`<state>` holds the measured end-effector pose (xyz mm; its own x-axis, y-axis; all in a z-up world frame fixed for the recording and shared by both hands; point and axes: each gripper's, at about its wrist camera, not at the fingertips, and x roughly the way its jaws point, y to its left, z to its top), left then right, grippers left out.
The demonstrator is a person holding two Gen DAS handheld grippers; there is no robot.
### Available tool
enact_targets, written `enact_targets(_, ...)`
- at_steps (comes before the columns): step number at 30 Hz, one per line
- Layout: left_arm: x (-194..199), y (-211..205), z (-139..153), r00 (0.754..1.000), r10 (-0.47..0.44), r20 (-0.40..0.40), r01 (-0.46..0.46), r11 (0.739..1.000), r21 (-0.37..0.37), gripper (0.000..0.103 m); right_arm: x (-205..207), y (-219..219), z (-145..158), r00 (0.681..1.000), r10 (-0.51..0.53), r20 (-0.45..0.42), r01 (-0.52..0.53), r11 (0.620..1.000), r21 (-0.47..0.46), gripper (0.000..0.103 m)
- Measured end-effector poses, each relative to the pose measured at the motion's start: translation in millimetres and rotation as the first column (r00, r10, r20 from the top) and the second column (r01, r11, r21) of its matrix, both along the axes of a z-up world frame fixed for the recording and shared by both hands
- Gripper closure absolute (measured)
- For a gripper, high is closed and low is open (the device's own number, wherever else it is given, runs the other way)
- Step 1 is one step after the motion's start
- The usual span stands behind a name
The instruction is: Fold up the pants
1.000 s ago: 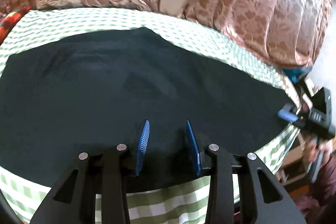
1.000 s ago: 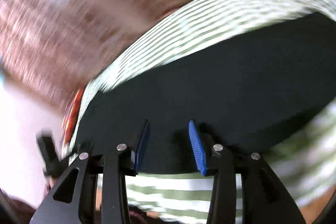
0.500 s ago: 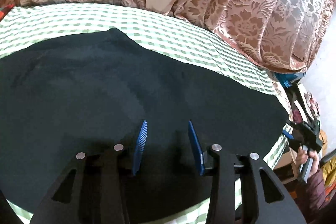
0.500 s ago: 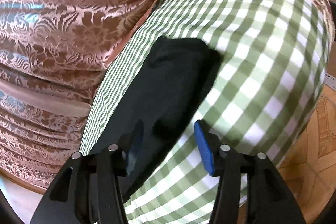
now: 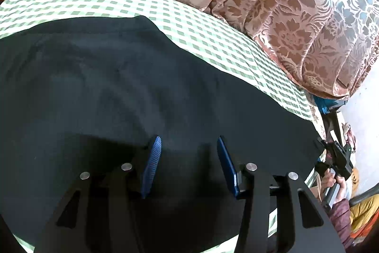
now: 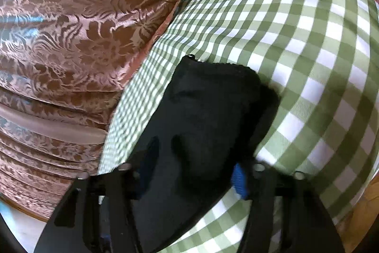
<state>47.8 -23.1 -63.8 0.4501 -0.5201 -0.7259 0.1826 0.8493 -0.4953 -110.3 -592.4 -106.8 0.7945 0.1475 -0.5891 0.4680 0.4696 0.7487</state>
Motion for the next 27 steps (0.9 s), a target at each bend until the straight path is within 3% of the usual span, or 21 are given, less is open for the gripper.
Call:
enact_targets(2,-0.1,-0.5,0.4,1.0,-0.008,0.002,0.008,1.0,0.002,0.055,4.2,-1.2,-4.2,0.999,0.002,-0.041,-0.003,1.0,-0.018,0.079)
enact_targets(5,-0.5,-1.2,2.8,1.0,-0.027,0.011,0.027,1.0,0.01,0.055,8.6,0.6,-1.2,0.998,0.026,-0.055,-0.028,0.999,-0.04,0.084)
enact_targets(10,-1.3,2.5,4.2,1.0,-0.027,0.006,0.027,1.0,-0.007,0.055,13.8,6.7,22.8,0.999,0.051,0.002,-0.051,0.996,-0.069,0.086)
enact_targets(16,-6.6,9.2,11.3,1.0,-0.019,0.016,0.019,1.0,-0.017,0.055,31.2,37.7,60.9,0.981,0.167,0.1,-0.155,0.981,-0.118,0.086)
enact_targets(21,-12.0,25.6,14.8,1.0,-0.006,0.008,0.006,0.993,-0.114,0.055,49.7,89.6,90.9,0.941,0.306,0.142,-0.278,0.942,-0.186,0.086)
enact_targets(27,-15.4,39.4,25.1,1.0,-0.005,0.026,0.011,0.972,-0.234,0.055,72.7,179.7,112.3,0.843,0.522,0.126,-0.476,0.835,-0.275,0.086)
